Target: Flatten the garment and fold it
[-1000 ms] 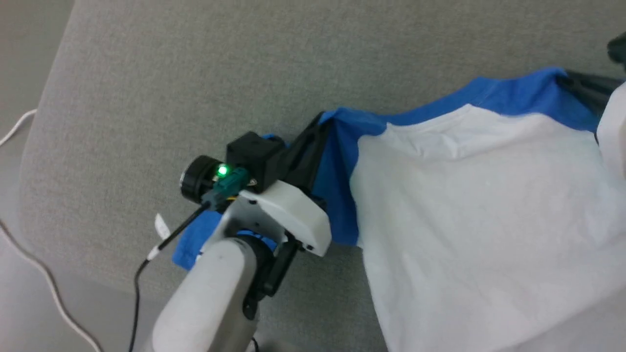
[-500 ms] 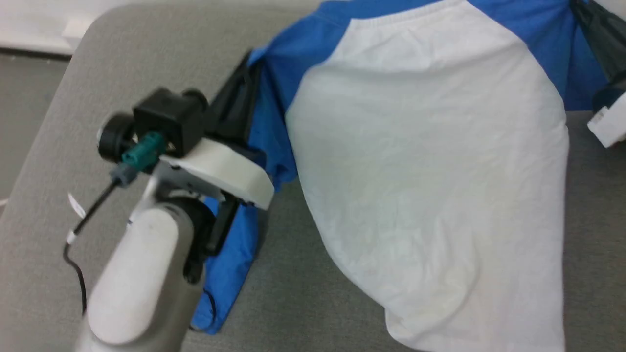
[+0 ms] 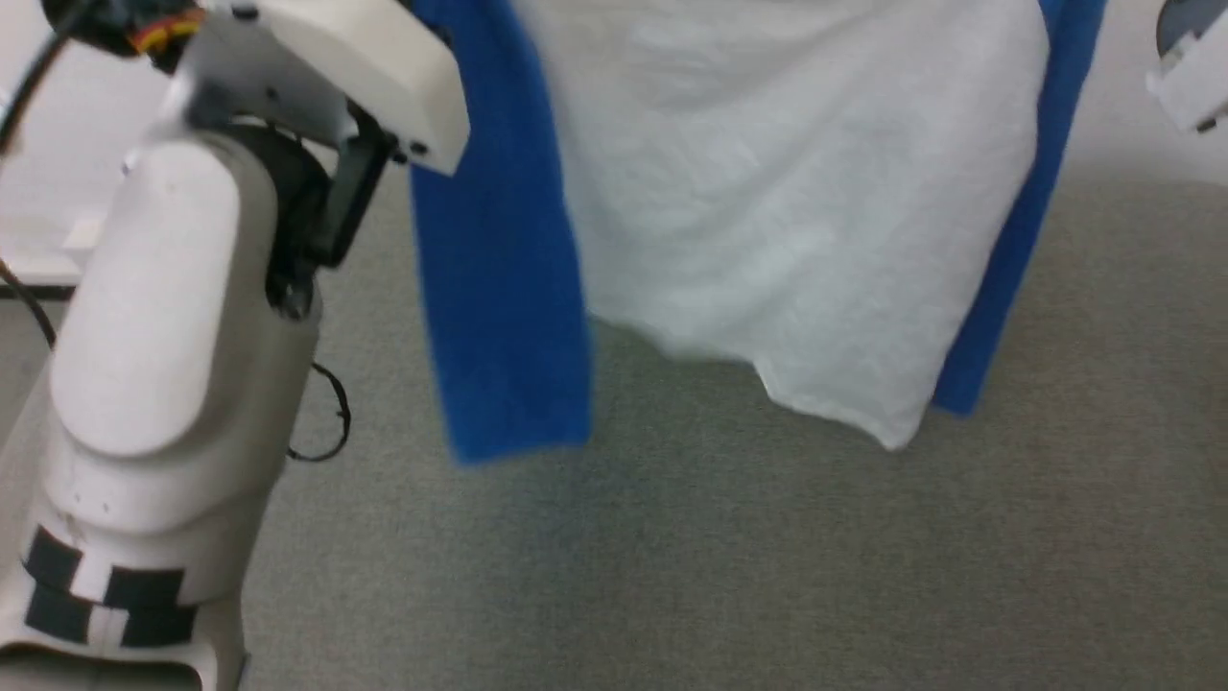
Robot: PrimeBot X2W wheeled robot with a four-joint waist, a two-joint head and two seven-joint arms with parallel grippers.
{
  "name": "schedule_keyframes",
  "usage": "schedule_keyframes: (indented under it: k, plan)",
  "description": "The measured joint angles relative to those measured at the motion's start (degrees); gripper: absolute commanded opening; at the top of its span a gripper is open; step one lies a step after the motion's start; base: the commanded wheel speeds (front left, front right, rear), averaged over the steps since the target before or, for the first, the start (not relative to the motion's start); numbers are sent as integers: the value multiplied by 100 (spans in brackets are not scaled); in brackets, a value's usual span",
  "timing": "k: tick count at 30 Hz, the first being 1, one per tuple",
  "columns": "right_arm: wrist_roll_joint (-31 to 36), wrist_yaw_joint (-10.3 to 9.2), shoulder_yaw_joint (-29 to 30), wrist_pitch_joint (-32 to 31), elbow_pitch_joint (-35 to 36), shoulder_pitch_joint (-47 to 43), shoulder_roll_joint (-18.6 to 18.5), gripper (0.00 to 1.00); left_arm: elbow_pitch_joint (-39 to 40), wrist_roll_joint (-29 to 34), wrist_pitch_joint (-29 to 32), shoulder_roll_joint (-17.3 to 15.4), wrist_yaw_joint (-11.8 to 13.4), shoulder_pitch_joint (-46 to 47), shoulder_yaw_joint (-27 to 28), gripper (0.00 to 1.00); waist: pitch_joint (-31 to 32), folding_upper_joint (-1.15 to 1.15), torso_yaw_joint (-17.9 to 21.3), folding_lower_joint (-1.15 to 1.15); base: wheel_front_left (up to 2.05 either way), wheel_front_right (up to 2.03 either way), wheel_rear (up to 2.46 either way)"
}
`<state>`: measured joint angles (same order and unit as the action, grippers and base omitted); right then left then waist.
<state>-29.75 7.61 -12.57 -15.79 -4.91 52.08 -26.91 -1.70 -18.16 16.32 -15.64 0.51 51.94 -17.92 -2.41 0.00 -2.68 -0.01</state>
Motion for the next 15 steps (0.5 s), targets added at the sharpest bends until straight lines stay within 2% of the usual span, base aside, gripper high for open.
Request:
schedule_keyframes:
  k: [8,15]
  plan:
    - [-18,0,-51,-545,-119,431,233,0,-394,-320,677,1,-107,576,68,0,244,0,306,0,0,0,0]
    - [-216,0,-21,-1039,14,669,223,0,-302,-505,1265,7,11,897,120,0,64,0,462,1,0,0,0]
